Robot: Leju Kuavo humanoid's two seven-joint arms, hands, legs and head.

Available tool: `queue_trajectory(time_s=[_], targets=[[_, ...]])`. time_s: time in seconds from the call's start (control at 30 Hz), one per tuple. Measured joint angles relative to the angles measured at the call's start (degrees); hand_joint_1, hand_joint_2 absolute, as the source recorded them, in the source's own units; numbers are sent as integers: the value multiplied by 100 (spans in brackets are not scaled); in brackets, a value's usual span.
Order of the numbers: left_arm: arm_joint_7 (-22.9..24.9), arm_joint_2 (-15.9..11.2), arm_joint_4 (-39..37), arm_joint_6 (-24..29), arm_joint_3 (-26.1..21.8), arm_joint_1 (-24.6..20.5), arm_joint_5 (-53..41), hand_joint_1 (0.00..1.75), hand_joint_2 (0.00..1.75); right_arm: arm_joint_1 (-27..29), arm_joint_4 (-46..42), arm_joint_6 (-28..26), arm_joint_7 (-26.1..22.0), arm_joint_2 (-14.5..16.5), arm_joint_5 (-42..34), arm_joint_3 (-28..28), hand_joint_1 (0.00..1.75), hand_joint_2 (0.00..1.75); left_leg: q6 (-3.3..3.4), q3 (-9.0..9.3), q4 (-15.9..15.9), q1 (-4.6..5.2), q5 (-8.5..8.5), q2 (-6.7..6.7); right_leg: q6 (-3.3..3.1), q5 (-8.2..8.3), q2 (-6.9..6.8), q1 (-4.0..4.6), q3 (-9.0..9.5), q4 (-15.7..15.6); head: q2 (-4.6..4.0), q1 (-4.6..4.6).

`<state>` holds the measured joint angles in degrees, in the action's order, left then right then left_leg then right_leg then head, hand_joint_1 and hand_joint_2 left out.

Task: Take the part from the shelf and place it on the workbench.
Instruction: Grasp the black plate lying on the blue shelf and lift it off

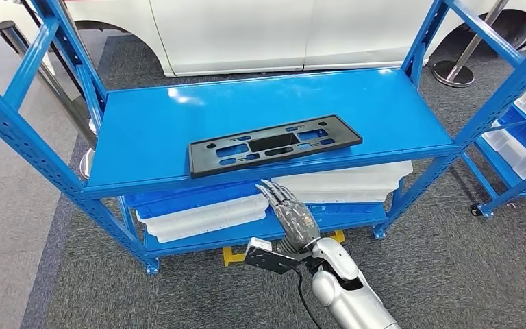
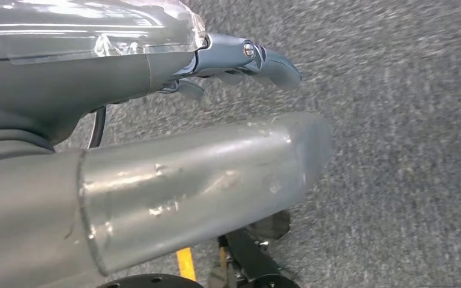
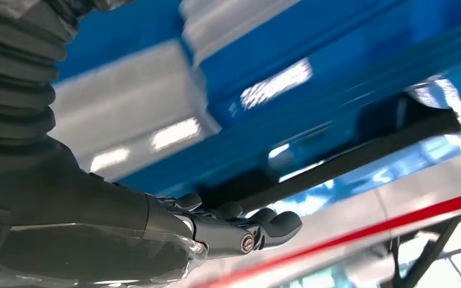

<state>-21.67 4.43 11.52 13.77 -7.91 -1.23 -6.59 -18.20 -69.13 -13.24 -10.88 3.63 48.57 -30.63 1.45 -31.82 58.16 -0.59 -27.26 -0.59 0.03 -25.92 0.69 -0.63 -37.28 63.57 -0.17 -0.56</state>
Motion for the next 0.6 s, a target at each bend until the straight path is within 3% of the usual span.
queue_trajectory(time_s=[0.07, 0.17, 0.2, 0.27, 0.33, 0.37, 0.4, 0.47, 0.5, 0.53, 0.6], targets=[[-5, -3, -2, 10, -1, -20, -39, 0, 0, 5, -53, 170, -3, -3, -312, 13, 0, 0, -56, 6, -3, -2, -30, -29, -54, 102, 47, 36, 155, -377, 0, 2], [-19, -25, -3, 26, -11, -36, -65, 0, 0, 12, -129, 120, 78, 0, -433, 41, 0, 0, -147, 20, -4, -7, -77, -36, -94, 97, 18, 14, 229, -498, -1, 3], [-24, -33, -3, 32, -17, -32, -66, 0, 0, 12, -156, 81, 107, 9, -468, 50, 0, 0, -174, -17, 112, -5, -158, -26, -115, 106, 7, -8, 272, -550, -1, 0], [-32, -47, -4, 43, -27, -22, -73, 0, 0, 16, -193, 18, 170, 22, -515, 64, 0, 0, -226, -269, 661, -16, -447, 0, -150, 106, -20, -23, 337, -605, -1, -5], [-46, -59, -4, 33, -34, -18, -78, 0, 0, 33, -201, -35, 230, 25, -504, 74, 0, 87, -273, -641, 1331, -33, -679, 13, -165, 82, -39, -17, 347, -595, 0, -8], [-56, -65, -4, 19, -38, -12, -77, 0, 0, 44, -202, -75, 257, 25, -467, 77, 0, 131, -290, -739, 1464, -41, -661, 17, -162, 66, -44, -15, 351, -584, 0, -8], [-64, -70, -5, 1, -43, -7, -72, 0, 0, 50, -202, -140, 284, 25, -403, 78, 0, 175, -303, -740, 1405, -50, -542, 21, -154, 48, -44, -18, 357, -569, 0, -8], [-70, -78, -5, -27, -69, -8, -67, 0, 0, 53, -211, -329, 350, 26, -214, 78, 0, 175, -313, -451, 731, -71, -128, 29, -116, -11, -42, -32, 379, -510, 0, -8], [-70, -80, -5, -35, -86, -12, -70, 0, 0, 49, -218, -430, 387, 26, -110, 78, 0, 175, -308, -301, 406, -69, 1, 32, -86, -43, -41, -29, 383, -477, 0, -8], [-70, -82, -5, -39, -102, -17, -77, 0, 0, 44, -229, -529, 434, 28, 11, 79, 0, 175, -277, -186, 164, -61, 75, 27, -52, -71, -40, -24, 381, -447, 0, -8], [-66, -81, -5, -40, -124, -21, -108, 0, 0, 33, -247, -721, 549, 41, 308, 80, 0, 175, -192, -146, 73, -29, 50, 13, 12, -85, -38, -9, 371, -433, 0, -6]])
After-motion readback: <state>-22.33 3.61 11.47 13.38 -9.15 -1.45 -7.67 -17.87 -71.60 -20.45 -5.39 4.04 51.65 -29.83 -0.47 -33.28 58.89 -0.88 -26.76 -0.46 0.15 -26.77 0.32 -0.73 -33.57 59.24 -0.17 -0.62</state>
